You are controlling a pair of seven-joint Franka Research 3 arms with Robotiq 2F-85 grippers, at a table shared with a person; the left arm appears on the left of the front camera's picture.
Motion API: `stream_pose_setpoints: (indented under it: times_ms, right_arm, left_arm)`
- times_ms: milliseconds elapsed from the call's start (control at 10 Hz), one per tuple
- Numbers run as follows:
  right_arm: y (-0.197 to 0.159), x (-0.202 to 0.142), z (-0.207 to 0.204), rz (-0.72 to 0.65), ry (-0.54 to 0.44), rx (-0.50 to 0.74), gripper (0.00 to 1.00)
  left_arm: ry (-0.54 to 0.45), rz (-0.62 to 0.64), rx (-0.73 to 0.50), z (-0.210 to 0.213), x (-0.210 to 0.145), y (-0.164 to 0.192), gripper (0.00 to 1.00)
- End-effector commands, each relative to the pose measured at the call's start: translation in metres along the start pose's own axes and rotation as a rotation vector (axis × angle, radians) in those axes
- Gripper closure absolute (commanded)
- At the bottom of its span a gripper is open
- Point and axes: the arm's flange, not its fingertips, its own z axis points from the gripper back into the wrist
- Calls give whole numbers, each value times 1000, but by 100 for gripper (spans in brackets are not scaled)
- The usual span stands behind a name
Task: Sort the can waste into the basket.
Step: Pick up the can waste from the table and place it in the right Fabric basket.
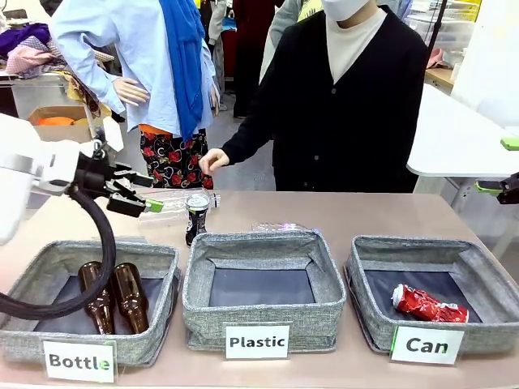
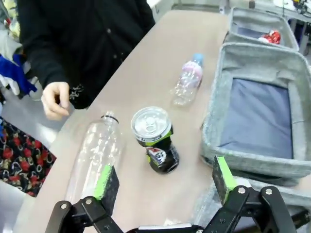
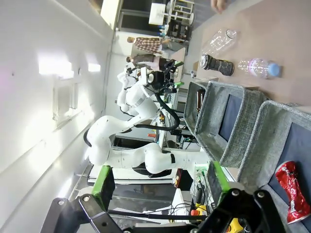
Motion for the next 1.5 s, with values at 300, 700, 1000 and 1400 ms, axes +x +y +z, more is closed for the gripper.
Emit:
stream_pose_setpoints:
  times_ms: [300, 700, 1000, 1400]
  right_arm:
    - [2, -1, 1, 0, 1, 10, 0]
    - [2, -1, 1, 0, 1, 10, 0]
    - [2, -1, 1, 0, 1, 10, 0]
    - [2, -1, 1, 0, 1, 10, 0]
  left_arm:
    - [-262, 4, 176, 207, -72, -11, 0]
    - [-473, 115, 353, 331, -187, -58, 0]
    - [-451, 128, 299, 307, -185, -44, 0]
    - [-245, 70, 175, 241, -104, 19, 0]
